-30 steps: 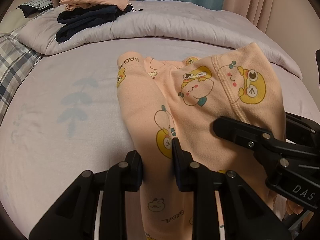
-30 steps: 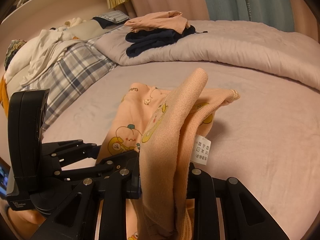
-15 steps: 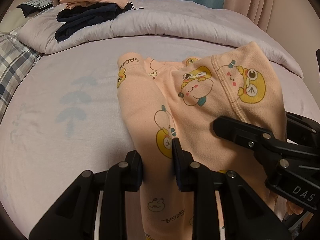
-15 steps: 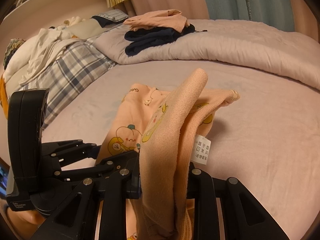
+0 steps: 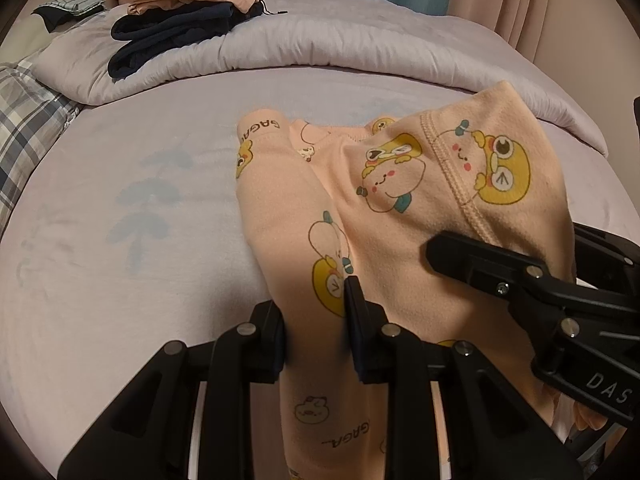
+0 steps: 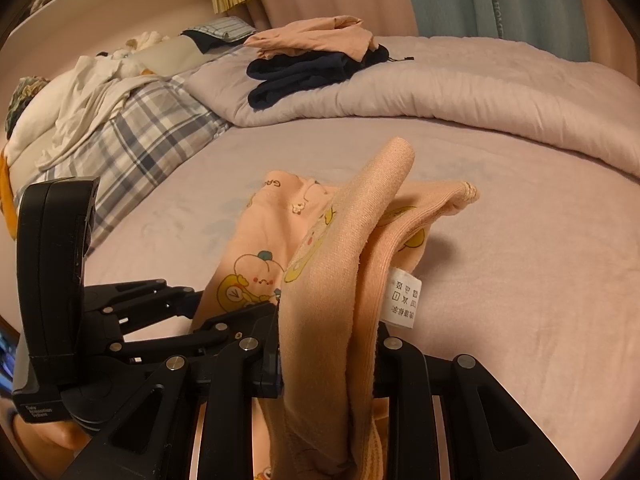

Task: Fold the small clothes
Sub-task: 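Hold the folded peach shirt raised above the bed with both grippers, then lower the folded shirt onto the bed with both grippers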

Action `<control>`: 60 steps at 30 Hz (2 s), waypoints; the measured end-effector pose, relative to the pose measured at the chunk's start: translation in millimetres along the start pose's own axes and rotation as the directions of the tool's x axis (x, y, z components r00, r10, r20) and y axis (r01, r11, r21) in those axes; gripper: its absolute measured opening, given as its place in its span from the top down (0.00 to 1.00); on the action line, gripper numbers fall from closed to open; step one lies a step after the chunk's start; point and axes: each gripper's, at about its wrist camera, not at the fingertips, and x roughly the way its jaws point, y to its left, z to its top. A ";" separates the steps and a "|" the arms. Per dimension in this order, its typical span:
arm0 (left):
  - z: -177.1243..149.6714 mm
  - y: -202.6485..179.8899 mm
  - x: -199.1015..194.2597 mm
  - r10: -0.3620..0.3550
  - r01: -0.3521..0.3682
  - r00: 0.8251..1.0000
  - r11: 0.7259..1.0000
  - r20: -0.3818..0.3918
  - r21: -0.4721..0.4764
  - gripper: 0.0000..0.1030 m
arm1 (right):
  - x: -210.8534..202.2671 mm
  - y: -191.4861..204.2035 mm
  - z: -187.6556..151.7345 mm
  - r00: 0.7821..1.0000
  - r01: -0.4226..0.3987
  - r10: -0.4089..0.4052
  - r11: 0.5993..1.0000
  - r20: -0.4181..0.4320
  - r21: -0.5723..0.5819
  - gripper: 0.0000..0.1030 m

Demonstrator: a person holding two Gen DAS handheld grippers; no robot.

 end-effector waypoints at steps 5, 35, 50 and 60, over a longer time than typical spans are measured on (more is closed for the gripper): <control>0.7 0.1 2.8 0.001 -0.001 1.000 1.000 -0.004 0.004 0.74 | 1.3 0.0 0.0 1.000 0.001 -0.001 1.000 -0.002 0.002 0.73; 5.5 2.9 13.2 0.006 -0.006 1.000 1.000 -0.022 0.009 0.72 | 9.1 -4.8 1.1 1.000 0.008 -0.008 1.000 -0.022 0.015 0.73; 6.4 9.7 18.5 -0.010 0.010 0.999 1.000 -0.033 -0.016 0.67 | 11.9 -21.2 -2.0 0.998 -0.005 0.011 0.994 -0.061 0.109 0.73; 6.4 14.0 20.0 0.012 -0.014 0.999 0.999 -0.038 -0.034 0.52 | 13.8 -31.3 -6.8 0.996 -0.009 0.025 0.984 -0.088 0.178 0.72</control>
